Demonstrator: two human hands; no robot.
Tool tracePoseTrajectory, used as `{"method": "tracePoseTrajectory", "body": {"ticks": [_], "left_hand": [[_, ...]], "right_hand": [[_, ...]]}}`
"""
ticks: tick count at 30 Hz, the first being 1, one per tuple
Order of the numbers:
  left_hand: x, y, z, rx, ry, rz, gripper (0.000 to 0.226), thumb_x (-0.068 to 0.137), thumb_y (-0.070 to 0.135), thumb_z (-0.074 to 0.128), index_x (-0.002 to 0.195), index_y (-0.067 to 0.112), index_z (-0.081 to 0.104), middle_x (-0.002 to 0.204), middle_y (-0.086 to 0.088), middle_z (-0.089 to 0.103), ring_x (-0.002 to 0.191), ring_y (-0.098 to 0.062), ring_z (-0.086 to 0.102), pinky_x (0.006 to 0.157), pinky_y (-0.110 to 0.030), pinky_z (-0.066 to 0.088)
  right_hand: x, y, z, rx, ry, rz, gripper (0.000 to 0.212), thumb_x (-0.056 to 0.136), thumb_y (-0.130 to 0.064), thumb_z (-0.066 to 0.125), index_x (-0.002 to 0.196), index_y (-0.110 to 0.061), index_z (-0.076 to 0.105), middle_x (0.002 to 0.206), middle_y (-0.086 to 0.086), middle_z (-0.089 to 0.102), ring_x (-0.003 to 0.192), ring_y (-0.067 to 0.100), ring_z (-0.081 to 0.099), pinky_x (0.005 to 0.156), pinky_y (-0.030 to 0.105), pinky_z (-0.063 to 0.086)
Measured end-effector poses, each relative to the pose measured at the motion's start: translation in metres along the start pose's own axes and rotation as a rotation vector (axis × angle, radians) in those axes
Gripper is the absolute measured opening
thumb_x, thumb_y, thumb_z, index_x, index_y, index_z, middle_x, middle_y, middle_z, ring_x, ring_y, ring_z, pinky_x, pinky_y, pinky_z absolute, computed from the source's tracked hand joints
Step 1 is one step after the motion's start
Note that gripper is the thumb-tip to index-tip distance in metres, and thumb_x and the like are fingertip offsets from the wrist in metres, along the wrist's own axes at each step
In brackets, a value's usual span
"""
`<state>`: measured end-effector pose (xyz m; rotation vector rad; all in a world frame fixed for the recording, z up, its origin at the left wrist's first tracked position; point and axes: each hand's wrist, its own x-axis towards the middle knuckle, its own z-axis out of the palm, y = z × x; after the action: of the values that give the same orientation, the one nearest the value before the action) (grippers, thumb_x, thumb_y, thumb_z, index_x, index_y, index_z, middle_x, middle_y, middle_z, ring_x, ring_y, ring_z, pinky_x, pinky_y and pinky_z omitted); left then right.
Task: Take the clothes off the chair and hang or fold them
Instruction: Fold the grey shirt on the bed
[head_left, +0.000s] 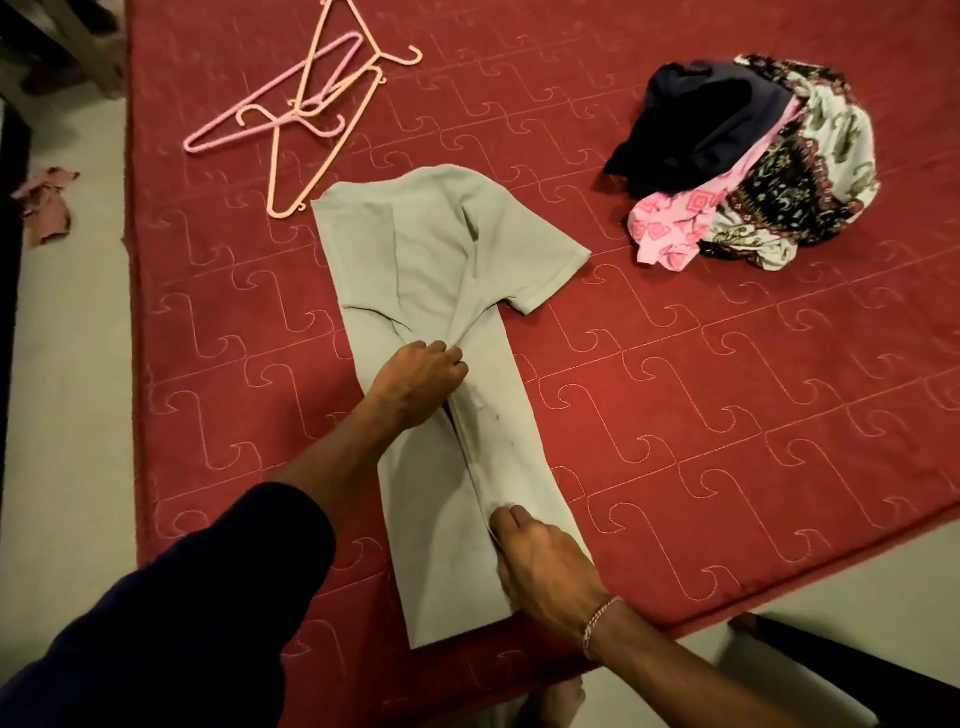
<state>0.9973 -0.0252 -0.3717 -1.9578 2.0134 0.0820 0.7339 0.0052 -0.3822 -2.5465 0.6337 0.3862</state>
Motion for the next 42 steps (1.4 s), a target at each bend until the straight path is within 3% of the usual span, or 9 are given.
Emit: {"method": "tracePoseTrajectory", "body": {"ticks": [7, 9, 11, 14, 21, 28, 32, 36, 42], "left_hand": [[-0.003, 0.014, 0.015, -0.129, 0.238, -0.018, 0.016, 0.092, 0.020, 0.049, 0.096, 0.009, 0.060, 0.100, -0.009, 0.063, 0.093, -0.024, 0.054, 0.079, -0.037, 0.046], [-0.003, 0.025, 0.023, -0.149, 0.247, -0.005, 0.032, 0.096, 0.030, 0.047, 0.115, 0.008, 0.058, 0.124, -0.014, 0.059, 0.114, -0.027, 0.053, 0.097, -0.040, 0.046], [-0.005, 0.036, 0.030, -0.188, 0.129, -0.044, 0.058, 0.101, 0.042, 0.040, 0.146, 0.007, 0.039, 0.157, -0.016, 0.033, 0.144, -0.030, 0.032, 0.119, -0.044, 0.029], [-0.008, 0.046, 0.042, -0.250, -0.029, -0.120, 0.068, 0.105, 0.050, 0.020, 0.158, 0.012, 0.001, 0.166, -0.013, -0.003, 0.154, -0.027, -0.003, 0.125, -0.044, 0.006], [-0.007, 0.051, 0.030, -0.289, -0.058, -0.142, 0.066, 0.107, 0.044, 0.023, 0.158, 0.008, 0.001, 0.165, -0.016, -0.004, 0.154, -0.028, -0.004, 0.125, -0.041, 0.001], [0.018, 0.033, 0.005, -0.297, 0.244, -0.116, 0.050, 0.097, 0.033, 0.033, 0.118, -0.005, 0.059, 0.119, -0.025, 0.061, 0.109, -0.039, 0.059, 0.095, -0.048, 0.049], [0.047, 0.011, -0.007, -0.448, 0.340, -0.206, 0.045, 0.094, 0.031, 0.039, 0.116, -0.002, 0.060, 0.112, -0.019, 0.063, 0.101, -0.035, 0.060, 0.081, -0.046, 0.053], [0.077, -0.021, -0.016, -0.654, 0.382, -0.323, 0.034, 0.096, 0.019, 0.054, 0.123, -0.001, 0.058, 0.120, -0.018, 0.062, 0.110, -0.033, 0.056, 0.092, -0.044, 0.049], [0.113, -0.065, -0.015, -1.127, 0.390, -0.540, 0.030, 0.097, 0.018, 0.057, 0.121, 0.000, 0.058, 0.115, -0.015, 0.065, 0.103, -0.029, 0.062, 0.089, -0.033, 0.047]], "right_hand": [[0.004, 0.016, -0.006, 0.076, 0.215, -0.098, 0.020, 0.103, -0.040, 0.045, 0.101, -0.025, 0.058, 0.095, -0.006, 0.057, 0.083, 0.018, 0.062, 0.067, 0.033, 0.053], [0.008, 0.027, 0.002, -0.026, 0.275, -0.107, 0.030, 0.101, -0.042, 0.050, 0.125, -0.024, 0.057, 0.117, -0.002, 0.057, 0.106, 0.019, 0.059, 0.084, 0.032, 0.056], [0.009, 0.041, 0.012, -0.174, 0.185, -0.124, 0.058, 0.102, -0.050, 0.044, 0.152, -0.022, 0.036, 0.154, 0.012, 0.039, 0.143, 0.029, 0.038, 0.115, 0.043, 0.038], [0.002, 0.054, 0.023, -0.278, 0.070, -0.174, 0.066, 0.105, -0.058, 0.020, 0.161, -0.025, 0.006, 0.167, 0.013, -0.002, 0.155, 0.031, -0.004, 0.123, 0.052, 0.004], [0.002, 0.055, 0.014, -0.200, 0.101, -0.178, 0.065, 0.104, -0.060, 0.020, 0.159, -0.026, 0.019, 0.168, 0.008, 0.005, 0.155, 0.026, 0.001, 0.124, 0.053, 0.006], [0.061, 0.067, -0.046, 0.357, 0.381, 0.042, 0.047, 0.102, -0.046, 0.048, 0.140, -0.018, 0.045, 0.134, -0.003, 0.049, 0.117, 0.011, 0.047, 0.100, 0.031, 0.045], [0.126, 0.079, -0.093, 0.850, 0.433, 0.370, 0.053, 0.093, -0.034, 0.069, 0.138, -0.015, 0.049, 0.127, -0.004, 0.058, 0.109, 0.011, 0.058, 0.097, 0.031, 0.051], [0.199, 0.097, -0.128, 1.313, 0.468, 0.637, 0.051, 0.089, -0.026, 0.075, 0.129, -0.004, 0.053, 0.112, 0.007, 0.068, 0.102, 0.020, 0.066, 0.100, 0.042, 0.053], [0.264, 0.106, -0.153, 1.619, 0.508, 0.794, 0.016, 0.082, -0.018, 0.080, 0.090, -0.012, 0.067, 0.078, 0.003, 0.070, 0.054, 0.009, 0.063, 0.056, 0.029, 0.056]]}}
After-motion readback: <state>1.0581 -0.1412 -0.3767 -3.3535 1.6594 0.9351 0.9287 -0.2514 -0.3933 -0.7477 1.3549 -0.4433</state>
